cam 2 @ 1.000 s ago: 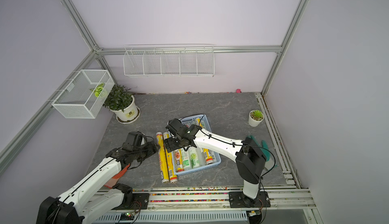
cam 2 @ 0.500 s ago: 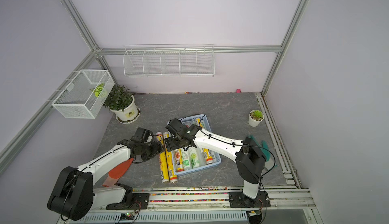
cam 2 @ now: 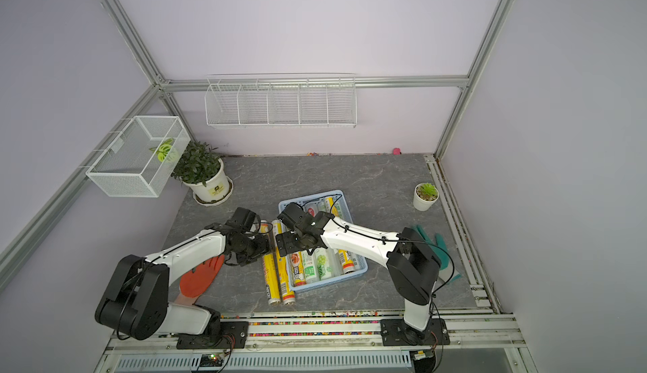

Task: Put the plastic wrap into the basket
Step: Pick up the plastic wrap from the center of the board.

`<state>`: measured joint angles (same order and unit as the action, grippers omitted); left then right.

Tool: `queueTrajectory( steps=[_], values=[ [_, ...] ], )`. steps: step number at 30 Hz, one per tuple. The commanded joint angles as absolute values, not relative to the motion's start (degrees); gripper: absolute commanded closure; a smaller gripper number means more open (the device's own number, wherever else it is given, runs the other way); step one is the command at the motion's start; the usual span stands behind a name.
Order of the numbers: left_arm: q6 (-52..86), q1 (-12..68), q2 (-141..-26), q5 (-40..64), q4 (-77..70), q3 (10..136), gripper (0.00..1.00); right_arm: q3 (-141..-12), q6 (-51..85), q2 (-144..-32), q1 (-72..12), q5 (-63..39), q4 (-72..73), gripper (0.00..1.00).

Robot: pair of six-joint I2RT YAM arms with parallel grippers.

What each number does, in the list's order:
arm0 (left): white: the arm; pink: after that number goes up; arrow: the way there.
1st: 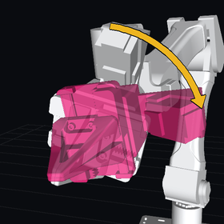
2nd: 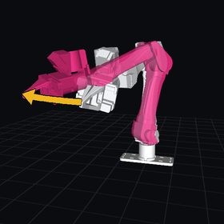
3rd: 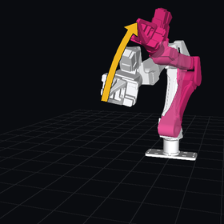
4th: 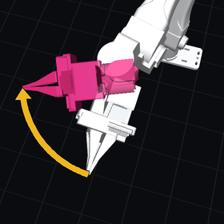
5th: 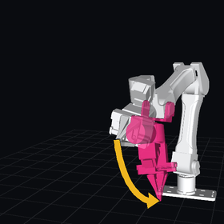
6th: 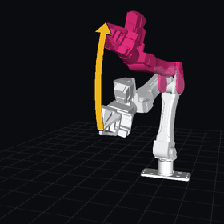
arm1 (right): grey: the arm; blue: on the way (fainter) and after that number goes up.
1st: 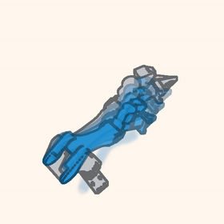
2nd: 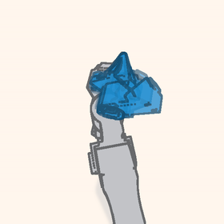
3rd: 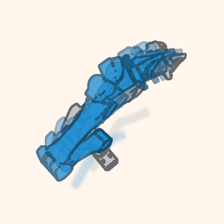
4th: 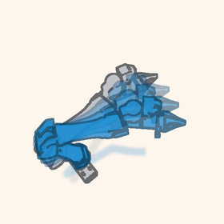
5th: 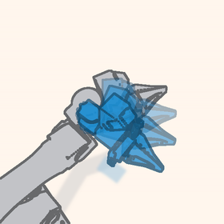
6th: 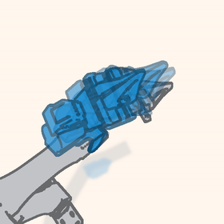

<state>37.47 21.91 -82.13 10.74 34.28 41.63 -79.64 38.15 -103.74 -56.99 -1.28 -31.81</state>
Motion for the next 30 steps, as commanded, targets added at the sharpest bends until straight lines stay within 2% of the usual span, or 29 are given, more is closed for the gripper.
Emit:
queueTrajectory(
  steps=[1, 13, 17, 23, 30],
  values=[
    [37.9, 22.6, -84.3, 5.6, 37.6, 42.4, 0.26, -78.3, 38.8, -102.5, -56.7, -0.1, -30.4, 0.06],
    [40.6, 25.9, -90.3, 4.0, 37.3, 42.7, 0.30, -76.5, 39.4, -102.3, -56.7, -1.7, -27.5, 0.02],
    [41.0, 26.2, -90.7, 3.1, 37.4, 42.1, 0.38, -76.2, 39.7, -101.7, -56.7, -0.2, -27.9, 0.02],
    [40.8, 26.2, -89.5, 0.9, 39.9, 42.9, 0.55, -75.5, 39.8, -100.4, -56.7, 1.3, -28.0, 0.02],
    [41.6, 26.2, -82.7, -1.5, 43.8, 45.3, 0.74, -73.7, 39.9, -98.8, -56.7, 0.0, -25.5, 0.02]
  ],
)
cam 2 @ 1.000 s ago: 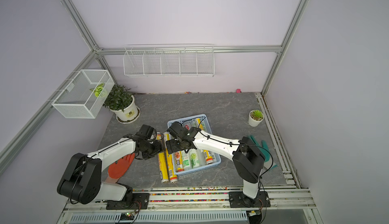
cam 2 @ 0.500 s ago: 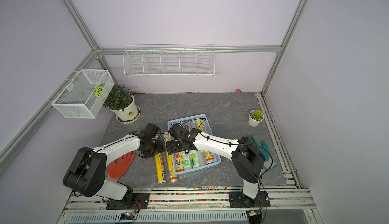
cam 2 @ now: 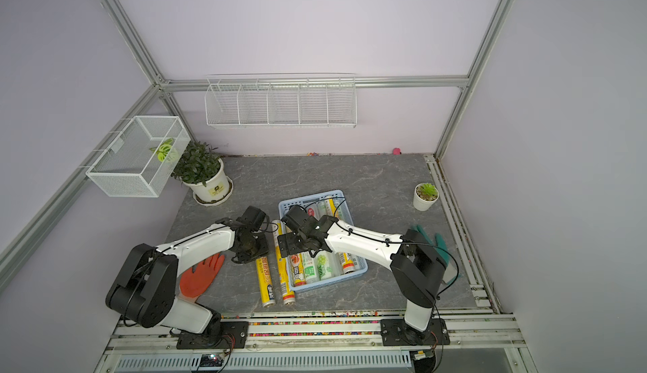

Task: Put the plastic wrap into the basket
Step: Pick up the plastic wrap from the center of the board.

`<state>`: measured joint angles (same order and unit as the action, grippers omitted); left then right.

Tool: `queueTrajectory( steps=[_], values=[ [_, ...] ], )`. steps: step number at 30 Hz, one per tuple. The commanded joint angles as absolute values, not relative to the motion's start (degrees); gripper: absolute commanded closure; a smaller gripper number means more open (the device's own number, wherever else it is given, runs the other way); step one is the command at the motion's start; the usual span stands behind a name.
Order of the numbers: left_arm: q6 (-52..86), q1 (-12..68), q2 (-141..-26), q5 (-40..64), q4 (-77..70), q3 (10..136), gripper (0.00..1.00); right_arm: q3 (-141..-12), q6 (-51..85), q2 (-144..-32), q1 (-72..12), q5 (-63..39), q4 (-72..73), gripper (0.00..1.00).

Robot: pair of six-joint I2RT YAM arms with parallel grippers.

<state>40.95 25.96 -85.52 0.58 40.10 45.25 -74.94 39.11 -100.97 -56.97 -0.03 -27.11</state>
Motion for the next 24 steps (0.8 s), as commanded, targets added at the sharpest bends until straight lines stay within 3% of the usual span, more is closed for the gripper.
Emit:
queueTrajectory(
  steps=[1, 9, 15, 19, 24],
  values=[
    [41.7, 26.2, -81.1, -1.7, 44.4, 45.8, 0.75, -73.4, 40.0, -98.5, -56.7, -0.1, -25.3, 0.02],
    [40.0, 26.2, -69.2, -2.4, 49.2, 50.9, 0.85, -70.9, 39.8, -93.7, -56.7, 2.7, -23.3, 0.02],
    [38.9, 26.4, -62.9, 8.4, 41.8, 55.1, 0.85, -66.9, 41.5, -84.5, -56.0, 12.8, -23.6, 0.02],
    [43.2, 27.7, -63.2, 15.1, 33.3, 56.7, 0.84, -62.6, 42.0, -78.3, -52.9, 16.5, -23.0, 0.02],
    [46.3, 33.4, -69.5, 16.1, 26.3, 60.6, 0.84, -58.0, 45.6, -73.7, -44.6, 12.1, -25.0, 0.03]
  ],
)
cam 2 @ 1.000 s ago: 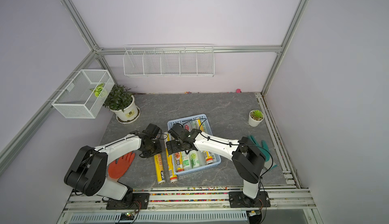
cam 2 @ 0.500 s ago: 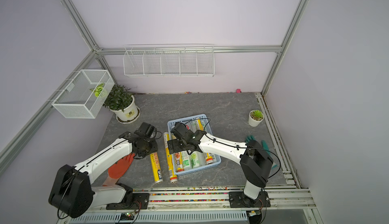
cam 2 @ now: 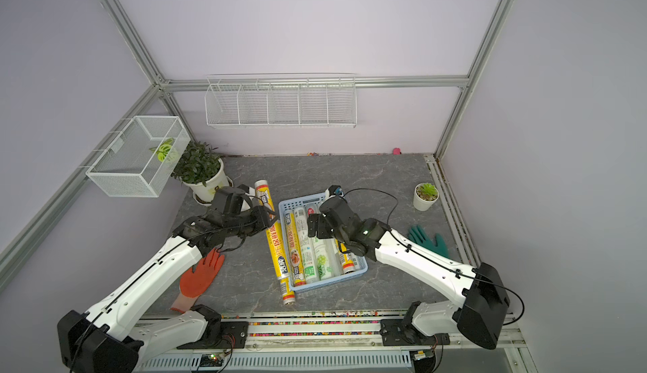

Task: Put the plastic wrap into the basket
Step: Pick up the plastic wrap from the center of the board, then place the plastic wrap in the basket.

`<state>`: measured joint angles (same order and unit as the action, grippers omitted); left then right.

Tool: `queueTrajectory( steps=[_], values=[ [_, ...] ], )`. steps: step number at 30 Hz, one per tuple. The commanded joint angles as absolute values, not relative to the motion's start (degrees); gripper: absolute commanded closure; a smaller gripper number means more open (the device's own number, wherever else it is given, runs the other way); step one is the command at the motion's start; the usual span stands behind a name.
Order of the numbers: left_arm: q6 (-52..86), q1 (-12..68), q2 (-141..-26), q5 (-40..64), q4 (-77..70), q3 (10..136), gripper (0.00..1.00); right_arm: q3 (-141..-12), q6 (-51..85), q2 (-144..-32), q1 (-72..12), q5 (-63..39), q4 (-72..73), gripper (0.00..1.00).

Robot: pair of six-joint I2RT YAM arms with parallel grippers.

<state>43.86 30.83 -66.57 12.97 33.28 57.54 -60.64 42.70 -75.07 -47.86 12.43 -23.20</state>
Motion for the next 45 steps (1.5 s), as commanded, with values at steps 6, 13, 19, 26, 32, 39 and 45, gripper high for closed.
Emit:
queueTrajectory(
  steps=[6, 13, 19, 26, 32, 39, 45],
  values=[
    [49.3, 39.4, -81.5, 16.2, 24.6, 67.1, 0.85, -52.4, 47.0, -69.0, -38.0, 7.0, -24.6, 0.03],
    [54.7, 41.9, -90.3, 16.1, 22.7, 70.3, 0.86, -48.7, 46.4, -64.9, -34.7, 4.4, -24.6, 0.03],
    [56.6, 43.1, -95.6, 16.2, 22.8, 72.5, 0.86, -46.8, 45.7, -64.8, -33.9, -0.6, -21.3, 0.03],
    [55.3, 43.8, -101.2, 15.8, 27.3, 75.4, 0.85, -46.1, 46.4, -66.7, -33.8, -3.6, -19.9, 0.03],
    [55.3, 43.9, -103.4, 16.2, 28.0, 75.8, 0.84, -46.5, 45.9, -68.1, -33.8, -5.1, -20.1, 0.03],
    [55.6, 44.1, -105.4, 17.2, 27.3, 76.7, 0.80, -47.4, 45.3, -70.6, -33.8, -6.4, -21.5, 0.03],
    [55.6, 44.3, -107.7, 16.7, 28.3, 78.2, 0.75, -47.6, 45.3, -72.0, -33.8, -7.3, -21.6, 0.03]
  ],
)
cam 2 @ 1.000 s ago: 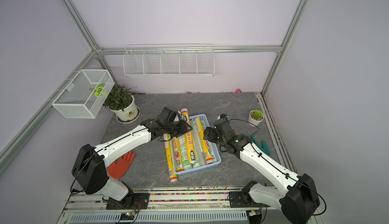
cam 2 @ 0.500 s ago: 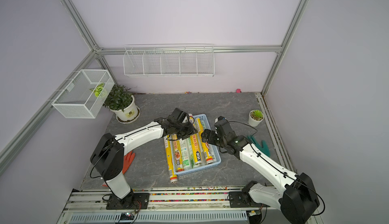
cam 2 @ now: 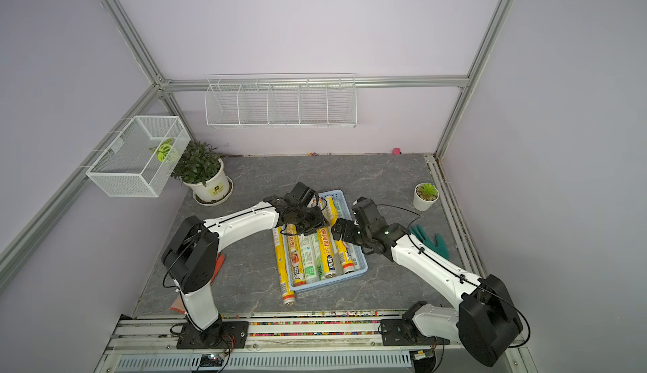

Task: Put the plastic wrap into the basket
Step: Place the plastic wrap in the basket, then pick up the plastic wrap from the center of the board.

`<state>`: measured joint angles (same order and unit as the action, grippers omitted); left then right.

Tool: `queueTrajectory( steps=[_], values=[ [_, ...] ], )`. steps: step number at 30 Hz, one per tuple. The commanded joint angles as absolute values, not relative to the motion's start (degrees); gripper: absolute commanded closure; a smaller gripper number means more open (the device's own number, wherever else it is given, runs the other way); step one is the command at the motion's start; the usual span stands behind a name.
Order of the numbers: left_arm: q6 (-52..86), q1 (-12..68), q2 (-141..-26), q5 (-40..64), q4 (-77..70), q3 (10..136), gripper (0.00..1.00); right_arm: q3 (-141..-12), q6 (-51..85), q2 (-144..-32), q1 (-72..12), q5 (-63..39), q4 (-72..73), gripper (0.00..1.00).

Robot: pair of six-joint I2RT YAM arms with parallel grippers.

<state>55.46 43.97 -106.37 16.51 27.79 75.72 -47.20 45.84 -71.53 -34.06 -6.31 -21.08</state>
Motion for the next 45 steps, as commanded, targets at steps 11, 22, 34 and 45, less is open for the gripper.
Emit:
queueTrajectory(
  steps=[11, 22, 34, 45],
  values=[
    [55.5, 44.7, -107.9, 14.7, 31.4, 79.3, 0.55, -46.8, 45.4, -70.6, -33.8, -4.9, -22.4, 0.03],
    [55.5, 44.7, -106.1, 13.6, 32.3, 78.9, 0.46, -46.5, 45.7, -69.6, -33.8, -4.7, -22.3, 0.03],
    [54.0, 44.8, -103.2, 12.6, 32.8, 78.6, 0.43, -46.5, 45.8, -68.7, -33.8, -5.3, -21.7, 0.03],
    [51.9, 44.8, -88.1, 3.0, 27.3, 68.5, 0.32, -48.4, 43.9, -67.8, -33.8, -9.5, -18.9, 0.03]
  ],
)
